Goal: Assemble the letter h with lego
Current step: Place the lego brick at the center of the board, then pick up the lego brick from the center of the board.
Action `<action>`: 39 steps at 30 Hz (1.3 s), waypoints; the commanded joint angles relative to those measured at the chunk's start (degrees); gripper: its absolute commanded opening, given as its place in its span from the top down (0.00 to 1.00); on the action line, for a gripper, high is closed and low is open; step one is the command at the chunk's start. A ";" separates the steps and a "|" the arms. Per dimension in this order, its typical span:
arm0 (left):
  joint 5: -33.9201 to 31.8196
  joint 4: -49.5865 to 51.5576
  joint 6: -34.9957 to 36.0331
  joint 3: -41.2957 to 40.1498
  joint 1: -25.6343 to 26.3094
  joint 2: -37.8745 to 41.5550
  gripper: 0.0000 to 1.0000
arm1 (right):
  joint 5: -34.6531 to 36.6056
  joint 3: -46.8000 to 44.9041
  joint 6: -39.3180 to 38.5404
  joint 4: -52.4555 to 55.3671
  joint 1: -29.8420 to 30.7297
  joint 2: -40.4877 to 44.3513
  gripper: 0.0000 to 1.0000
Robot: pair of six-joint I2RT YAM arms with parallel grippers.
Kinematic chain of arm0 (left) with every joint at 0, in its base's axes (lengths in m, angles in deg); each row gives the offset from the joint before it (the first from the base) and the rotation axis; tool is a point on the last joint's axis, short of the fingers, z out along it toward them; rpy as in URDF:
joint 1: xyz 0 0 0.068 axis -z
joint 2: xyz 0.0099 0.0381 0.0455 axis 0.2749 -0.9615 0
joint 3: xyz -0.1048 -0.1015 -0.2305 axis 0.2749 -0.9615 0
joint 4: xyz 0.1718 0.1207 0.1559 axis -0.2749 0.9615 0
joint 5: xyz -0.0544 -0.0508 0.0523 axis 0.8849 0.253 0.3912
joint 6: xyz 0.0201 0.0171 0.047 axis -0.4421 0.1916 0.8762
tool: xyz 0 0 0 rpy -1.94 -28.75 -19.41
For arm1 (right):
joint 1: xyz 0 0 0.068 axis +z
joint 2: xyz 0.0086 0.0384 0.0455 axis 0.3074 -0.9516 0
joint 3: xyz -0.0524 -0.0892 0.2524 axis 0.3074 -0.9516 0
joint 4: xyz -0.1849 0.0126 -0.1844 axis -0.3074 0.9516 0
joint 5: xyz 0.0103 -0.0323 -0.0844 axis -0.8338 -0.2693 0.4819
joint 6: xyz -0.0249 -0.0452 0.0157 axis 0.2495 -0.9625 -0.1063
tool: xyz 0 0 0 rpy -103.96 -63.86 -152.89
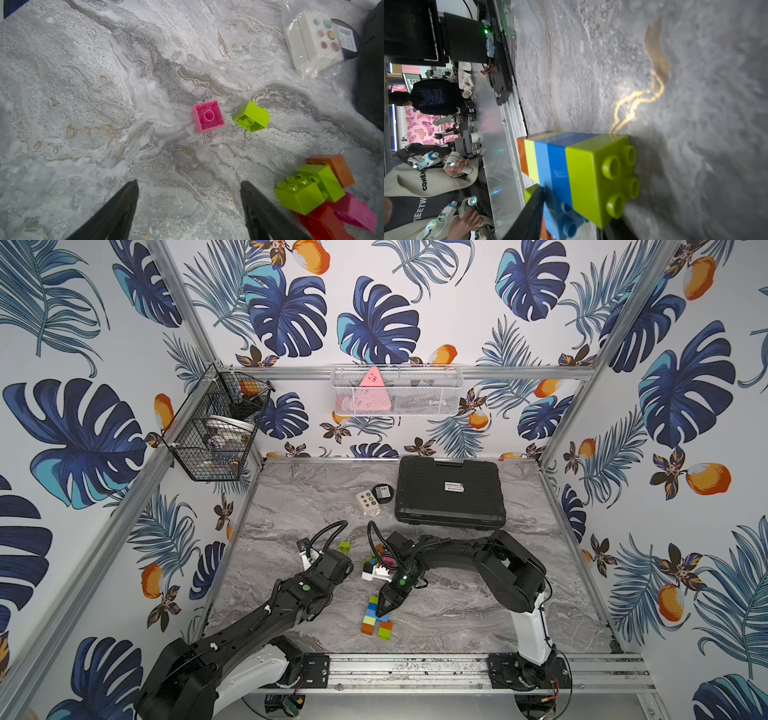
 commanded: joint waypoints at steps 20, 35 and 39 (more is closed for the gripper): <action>0.73 -2.90 4.53 0.51 -0.07 -1.00 0.17 | 22.48 -12.79 5.75 -12.31 1.88 23.82 0.45; 13.38 -13.08 10.77 4.26 -4.39 -10.89 0.17 | 45.88 -12.78 12.91 -21.22 0.89 18.58 0.44; 12.25 -13.57 10.00 2.33 -5.05 -9.28 0.17 | 44.93 -7.45 16.28 -16.64 -1.81 16.52 0.45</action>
